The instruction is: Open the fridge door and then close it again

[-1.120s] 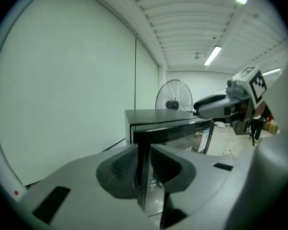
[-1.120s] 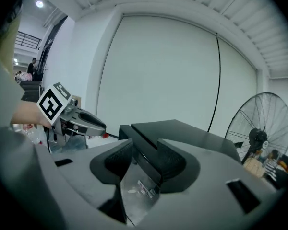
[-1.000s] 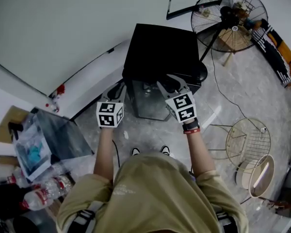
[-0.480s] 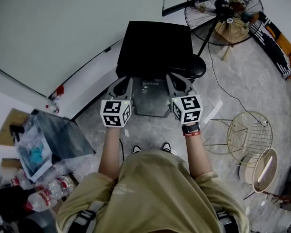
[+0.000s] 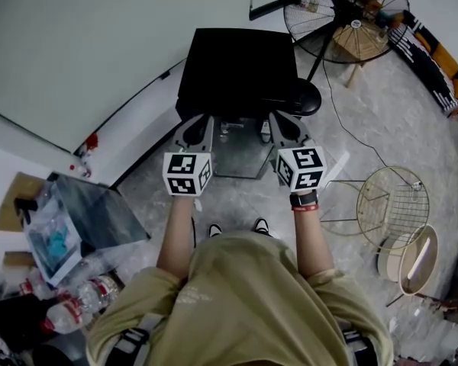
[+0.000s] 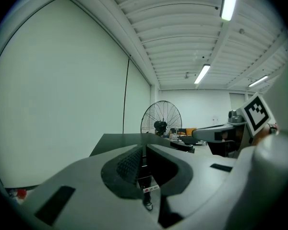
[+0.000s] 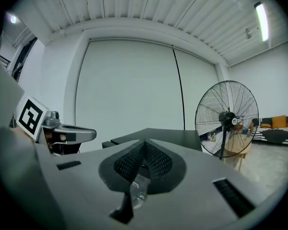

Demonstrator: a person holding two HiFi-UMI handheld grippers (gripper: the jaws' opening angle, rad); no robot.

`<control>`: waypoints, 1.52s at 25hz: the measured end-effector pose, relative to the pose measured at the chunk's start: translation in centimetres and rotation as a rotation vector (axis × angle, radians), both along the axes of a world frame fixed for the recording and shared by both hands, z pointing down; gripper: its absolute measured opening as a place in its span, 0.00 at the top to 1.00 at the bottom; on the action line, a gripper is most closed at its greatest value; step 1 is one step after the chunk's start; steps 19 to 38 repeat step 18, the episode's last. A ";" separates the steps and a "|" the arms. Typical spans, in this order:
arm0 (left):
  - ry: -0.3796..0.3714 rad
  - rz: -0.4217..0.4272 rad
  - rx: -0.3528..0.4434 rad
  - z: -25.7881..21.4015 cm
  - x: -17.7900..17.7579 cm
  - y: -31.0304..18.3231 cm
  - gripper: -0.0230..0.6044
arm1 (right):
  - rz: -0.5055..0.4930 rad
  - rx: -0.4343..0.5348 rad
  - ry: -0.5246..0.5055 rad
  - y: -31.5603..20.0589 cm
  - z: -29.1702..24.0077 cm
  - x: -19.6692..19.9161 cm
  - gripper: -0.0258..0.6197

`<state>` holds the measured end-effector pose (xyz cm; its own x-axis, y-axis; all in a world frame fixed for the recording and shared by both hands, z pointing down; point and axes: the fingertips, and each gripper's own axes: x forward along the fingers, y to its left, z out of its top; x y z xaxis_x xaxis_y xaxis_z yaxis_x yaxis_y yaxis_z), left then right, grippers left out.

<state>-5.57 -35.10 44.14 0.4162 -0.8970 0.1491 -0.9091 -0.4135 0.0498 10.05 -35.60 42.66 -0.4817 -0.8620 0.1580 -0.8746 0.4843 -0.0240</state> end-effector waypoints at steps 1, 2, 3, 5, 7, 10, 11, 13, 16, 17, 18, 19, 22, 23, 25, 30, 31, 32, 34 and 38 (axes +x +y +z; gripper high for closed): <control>0.002 0.001 -0.002 0.1 0.0 0.0 0.90 | 0.001 0.000 -0.002 0.1 0.0 0.0 0.92; 0.004 0.003 -0.003 0.1 0.1 0.0 0.90 | 0.001 -0.001 -0.002 0.1 0.0 0.1 0.92; 0.006 0.005 -0.004 0.2 0.2 0.0 0.90 | 0.001 -0.002 -0.002 0.2 0.1 0.1 0.92; 0.012 0.007 -0.004 0.3 0.4 0.1 0.90 | 0.003 -0.005 -0.004 0.5 0.3 0.3 0.92; 0.017 0.008 -0.003 0.3 0.6 0.2 0.90 | 0.009 -0.010 -0.008 0.7 0.5 0.6 0.92; 0.023 0.006 -0.004 0.4 0.8 0.0 0.90 | 0.014 -0.020 -0.012 0.7 1.0 0.8 0.92; 0.023 0.006 -0.006 0.6 0.8 0.0 0.90 | 0.014 -0.025 -0.012 0.8 1.2 0.8 0.93; 0.024 0.010 -0.013 0.9 0.9 -0.1 0.90 | 0.013 -0.031 -0.010 1.0 1.6 0.7 0.92; 0.023 0.023 -0.031 1.7 1.1 -0.2 0.90 | 0.004 -0.036 -0.002 0.9 2.0 0.3 0.92; 0.022 0.029 -0.040 2.1 1.1 -0.2 0.90 | -0.002 -0.036 0.001 0.8 2.1 0.2 0.92; 0.021 0.034 -0.049 2.4 1.2 -0.2 0.90 | -0.007 -0.037 0.004 0.7 2.2 0.0 0.92; 0.021 0.034 -0.049 2.4 1.2 -0.2 0.90 | -0.007 -0.037 0.004 0.7 2.2 0.0 0.92; 0.021 0.034 -0.049 2.4 1.2 -0.2 0.90 | -0.007 -0.037 0.004 0.7 2.2 0.0 0.92; 0.021 0.034 -0.049 2.4 1.2 -0.2 0.90 | -0.007 -0.037 0.004 0.7 2.2 0.0 0.92; 0.021 0.034 -0.049 2.4 1.2 -0.2 0.90 | -0.007 -0.037 0.004 0.7 2.2 0.0 0.92; 0.021 0.034 -0.049 2.4 1.2 -0.2 0.90 | -0.007 -0.037 0.004 0.7 2.2 0.0 0.92; 0.021 0.034 -0.049 2.4 1.2 -0.2 0.90 | -0.007 -0.037 0.004 0.7 2.2 0.0 0.92; 0.021 0.034 -0.049 2.4 1.2 -0.2 0.90 | -0.007 -0.037 0.004 0.7 2.2 0.0 0.92; 0.021 0.034 -0.049 2.4 1.2 -0.2 0.90 | -0.007 -0.037 0.004 0.7 2.2 0.0 0.92; 0.021 0.034 -0.049 2.4 1.2 -0.2 0.90 | -0.007 -0.037 0.004 0.7 2.2 0.0 0.92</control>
